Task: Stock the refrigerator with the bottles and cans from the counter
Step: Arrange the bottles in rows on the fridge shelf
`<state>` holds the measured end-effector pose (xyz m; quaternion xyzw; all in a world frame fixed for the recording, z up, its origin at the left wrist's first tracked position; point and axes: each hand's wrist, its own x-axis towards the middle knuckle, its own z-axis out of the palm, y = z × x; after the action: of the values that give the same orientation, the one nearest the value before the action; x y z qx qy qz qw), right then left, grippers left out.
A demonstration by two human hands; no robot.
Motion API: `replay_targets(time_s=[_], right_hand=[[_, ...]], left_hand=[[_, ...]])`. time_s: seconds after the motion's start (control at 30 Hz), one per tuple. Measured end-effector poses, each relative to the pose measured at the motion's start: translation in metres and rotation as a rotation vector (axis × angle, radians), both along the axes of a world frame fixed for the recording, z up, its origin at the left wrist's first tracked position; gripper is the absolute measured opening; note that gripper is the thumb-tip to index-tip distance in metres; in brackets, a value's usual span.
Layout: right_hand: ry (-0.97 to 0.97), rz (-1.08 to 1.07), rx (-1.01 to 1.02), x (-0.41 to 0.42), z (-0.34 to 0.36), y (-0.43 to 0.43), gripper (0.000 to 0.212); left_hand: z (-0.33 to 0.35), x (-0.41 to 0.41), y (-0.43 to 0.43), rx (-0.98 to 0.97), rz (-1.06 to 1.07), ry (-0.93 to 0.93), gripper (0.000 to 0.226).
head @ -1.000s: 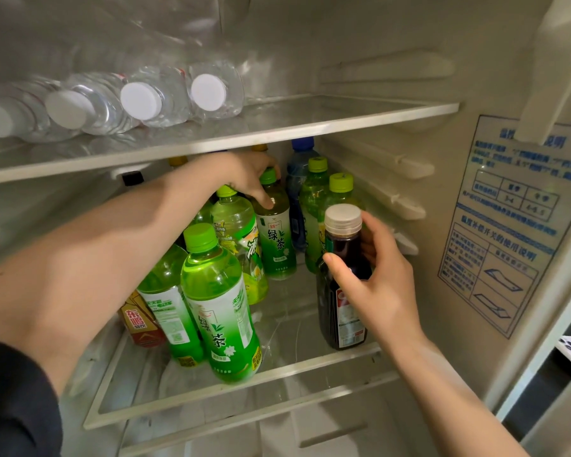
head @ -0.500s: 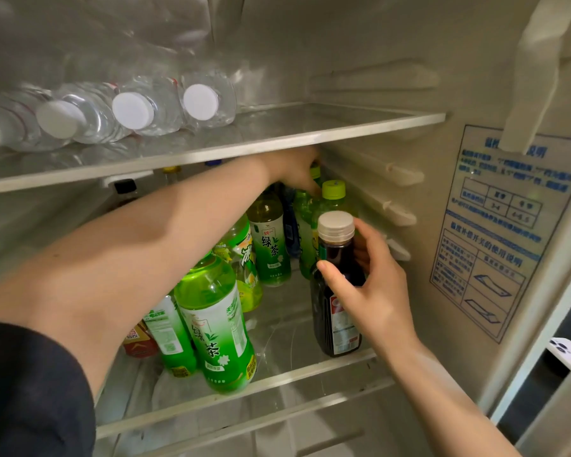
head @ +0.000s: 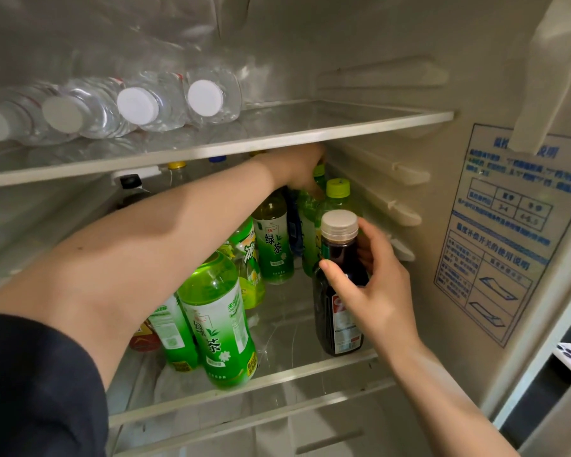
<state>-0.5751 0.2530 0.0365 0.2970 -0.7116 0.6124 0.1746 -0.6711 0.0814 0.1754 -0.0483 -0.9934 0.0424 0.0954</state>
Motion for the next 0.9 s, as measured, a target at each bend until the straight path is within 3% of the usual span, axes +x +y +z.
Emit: replay_targets(time_s=[0.2,0.3,0.4,0.53,0.7,0.9], right_hand=[[-0.002,0.005,0.002,0.0,0.0,0.0,0.062],[-0.002,0.005,0.004,-0.001,-0.001,0.0,0.063],[0.005,0.005,0.0,-0.001,-0.001,-0.001,0.062],[0.01,0.011,-0.002,-0.001,0.0,-0.001,0.062],[0.04,0.005,-0.024,0.004,-0.001,0.003,0.06],[0.094,-0.05,-0.08,0.022,-0.01,0.017,0.059]], left_hand=[[0.002,0.009,-0.005,0.114,-0.041,0.0,0.081],[0.01,0.022,-0.011,0.18,-0.053,-0.05,0.074],[0.013,0.037,-0.024,0.151,0.009,-0.069,0.062],[0.013,0.064,-0.047,0.076,0.152,-0.099,0.076],[0.014,0.083,-0.065,0.025,0.292,-0.192,0.065],[0.014,0.096,-0.065,-0.128,0.363,-0.286,0.068]])
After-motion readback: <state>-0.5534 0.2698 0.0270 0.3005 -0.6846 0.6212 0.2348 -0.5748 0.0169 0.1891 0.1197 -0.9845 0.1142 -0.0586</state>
